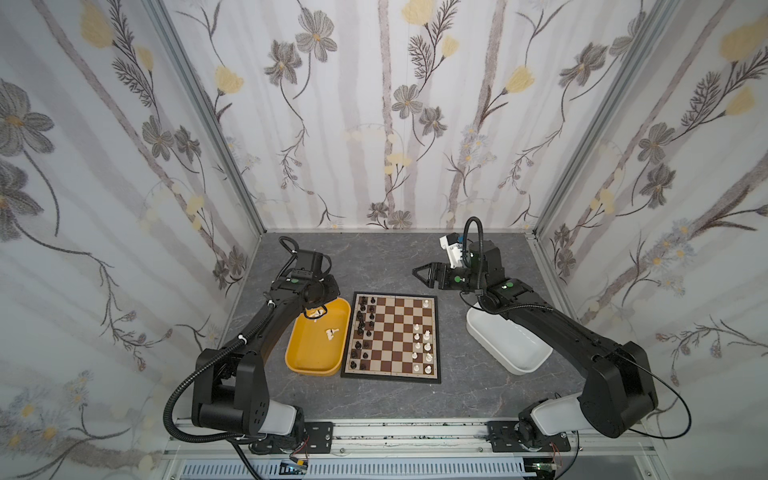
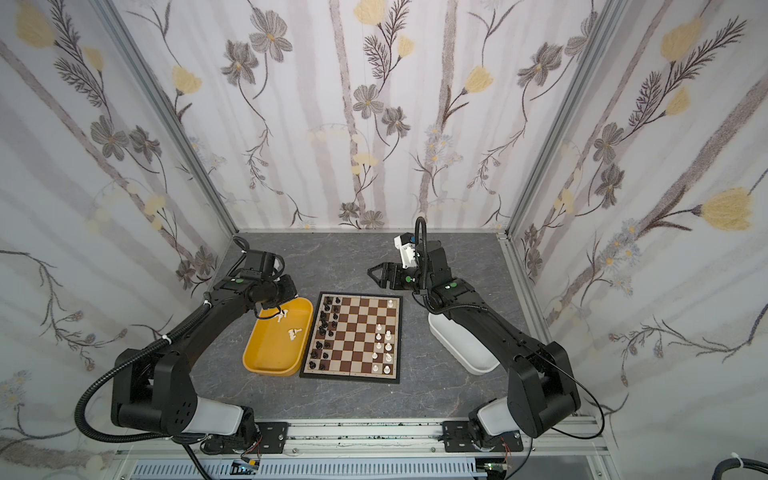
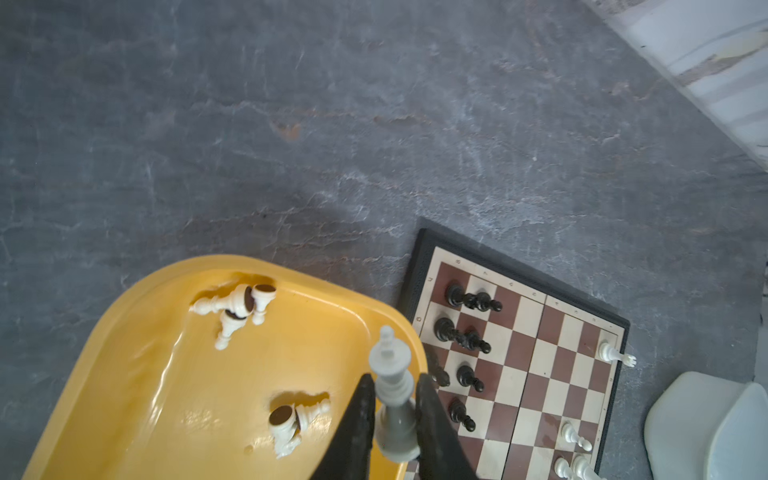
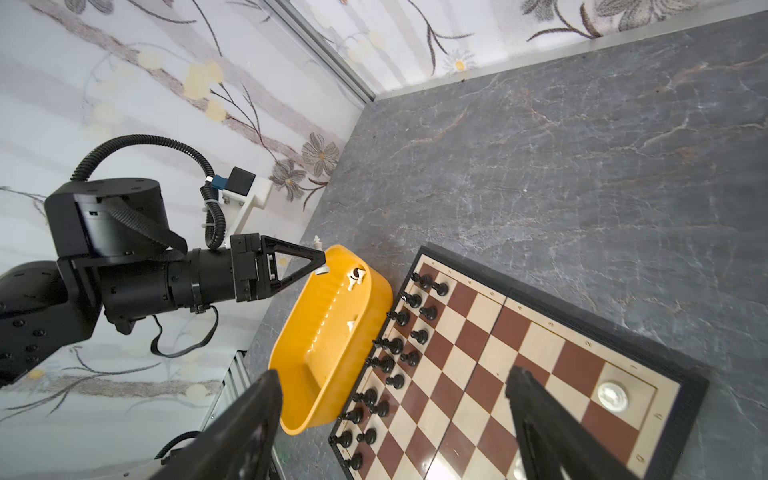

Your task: Set up the chess pieces on the board

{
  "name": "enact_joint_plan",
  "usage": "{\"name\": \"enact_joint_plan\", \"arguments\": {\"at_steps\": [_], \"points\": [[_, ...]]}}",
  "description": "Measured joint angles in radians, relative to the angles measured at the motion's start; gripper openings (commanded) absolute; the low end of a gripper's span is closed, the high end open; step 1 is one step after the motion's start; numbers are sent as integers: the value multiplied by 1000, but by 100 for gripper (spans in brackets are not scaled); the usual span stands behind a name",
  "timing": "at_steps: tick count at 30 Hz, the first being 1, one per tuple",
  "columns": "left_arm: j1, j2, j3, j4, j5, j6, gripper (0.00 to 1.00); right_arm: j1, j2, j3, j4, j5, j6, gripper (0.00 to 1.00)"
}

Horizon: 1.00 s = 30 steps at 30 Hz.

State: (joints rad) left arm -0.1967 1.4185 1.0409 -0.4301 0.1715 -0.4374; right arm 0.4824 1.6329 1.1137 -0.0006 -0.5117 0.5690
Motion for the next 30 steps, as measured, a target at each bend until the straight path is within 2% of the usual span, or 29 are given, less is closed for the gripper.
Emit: {"name": "enact_joint_plan", "arguments": {"at_steps": [9, 14, 16, 20, 24, 28, 30], "points": [[-105, -93, -161, 366, 146, 247, 18, 20, 67, 126, -27, -23, -3, 82], [-122, -56, -161, 463, 119, 309, 22, 27, 74, 166, -96, 8, -44, 82], [-119, -47, -154, 468, 103, 309, 27, 30, 74, 163, -117, 28, -51, 82], [-121, -37, -109, 422, 86, 288, 51, 34, 74, 161, -144, 40, -65, 82], [-99, 27, 36, 251, 73, 208, 53, 33, 74, 161, -156, 49, -77, 82], [-27, 185, 193, 33, 118, 43, 51, 32, 80, 161, -173, 52, -84, 83], [-32, 254, 248, -58, 151, -28, 51, 32, 83, 161, -176, 51, -85, 83]]}}
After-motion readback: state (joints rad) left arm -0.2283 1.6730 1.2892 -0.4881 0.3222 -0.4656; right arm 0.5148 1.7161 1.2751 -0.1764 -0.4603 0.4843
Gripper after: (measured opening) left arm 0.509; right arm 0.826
